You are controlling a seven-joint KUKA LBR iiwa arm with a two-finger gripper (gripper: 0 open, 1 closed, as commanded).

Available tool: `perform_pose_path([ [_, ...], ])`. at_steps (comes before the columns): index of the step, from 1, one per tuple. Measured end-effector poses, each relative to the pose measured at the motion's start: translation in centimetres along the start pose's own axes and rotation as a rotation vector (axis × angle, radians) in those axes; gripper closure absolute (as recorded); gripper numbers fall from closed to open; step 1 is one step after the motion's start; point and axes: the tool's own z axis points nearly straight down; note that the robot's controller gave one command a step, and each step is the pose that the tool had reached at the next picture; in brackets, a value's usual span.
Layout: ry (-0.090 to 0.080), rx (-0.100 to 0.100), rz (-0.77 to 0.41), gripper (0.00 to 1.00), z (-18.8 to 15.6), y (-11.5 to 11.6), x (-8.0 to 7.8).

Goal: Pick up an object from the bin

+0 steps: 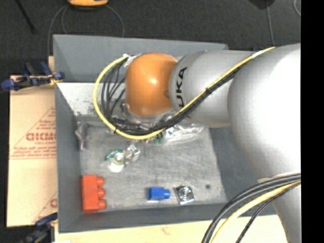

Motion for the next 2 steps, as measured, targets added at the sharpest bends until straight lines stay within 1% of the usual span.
perform_pose_path([
  [1,-0.004,-0.001,-0.176,0.00,3.08,-0.25,1.21],
  [2,-0.001,-0.004,-0.170,0.00,2.91,-0.28,1.04],
])
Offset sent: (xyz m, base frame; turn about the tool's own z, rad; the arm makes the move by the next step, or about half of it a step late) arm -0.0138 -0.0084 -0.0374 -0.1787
